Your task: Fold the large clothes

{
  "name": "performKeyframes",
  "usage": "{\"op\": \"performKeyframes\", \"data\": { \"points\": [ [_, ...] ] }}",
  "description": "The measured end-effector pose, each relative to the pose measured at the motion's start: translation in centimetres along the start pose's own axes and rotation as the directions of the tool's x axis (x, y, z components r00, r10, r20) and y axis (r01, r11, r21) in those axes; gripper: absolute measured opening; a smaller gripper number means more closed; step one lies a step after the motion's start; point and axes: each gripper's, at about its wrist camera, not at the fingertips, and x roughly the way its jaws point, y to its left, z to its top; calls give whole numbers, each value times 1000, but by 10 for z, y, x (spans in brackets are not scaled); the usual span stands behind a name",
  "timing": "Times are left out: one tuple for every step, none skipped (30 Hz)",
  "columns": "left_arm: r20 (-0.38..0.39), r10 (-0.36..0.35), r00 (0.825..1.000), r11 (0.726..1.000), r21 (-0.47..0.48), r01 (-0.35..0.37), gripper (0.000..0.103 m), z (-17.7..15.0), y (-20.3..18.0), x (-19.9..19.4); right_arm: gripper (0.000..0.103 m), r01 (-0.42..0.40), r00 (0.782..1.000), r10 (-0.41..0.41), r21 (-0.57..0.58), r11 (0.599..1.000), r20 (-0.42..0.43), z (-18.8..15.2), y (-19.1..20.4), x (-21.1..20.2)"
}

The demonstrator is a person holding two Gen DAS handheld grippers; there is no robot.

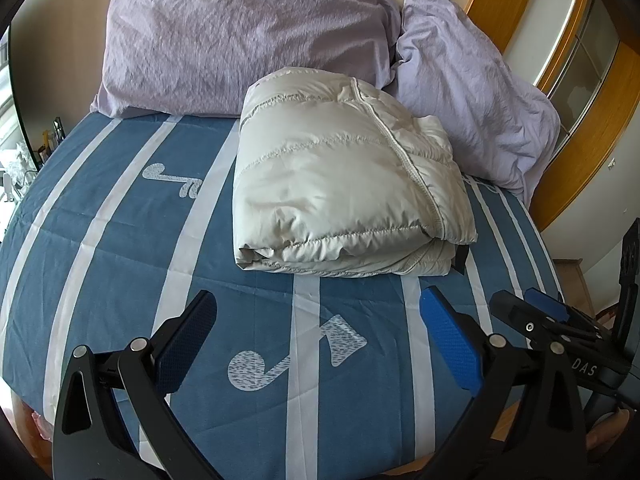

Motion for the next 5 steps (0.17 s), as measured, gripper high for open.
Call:
{"op": "performKeyframes", "data": {
  "points": [
    [0,0,1000,1000,0,0,102,0,0,0,101,0,1000,0,0,1000,0,0,0,0],
    [-1,0,1000,1000,0,0,102,-1,-1,0,101,0,1000,0,0,1000,0,0,0,0],
    [-1,0,1000,1000,0,0,102,0,0,0,101,0,1000,0,0,1000,0,0,0,0],
    [0,0,1000,1000,0,0,102,0,0,0,101,0,1000,0,0,1000,0,0,0,0],
    [0,-1,1000,1000,0,1,102,0,0,0,101,0,1000,0,0,1000,0,0,0,0]
  ]
}}
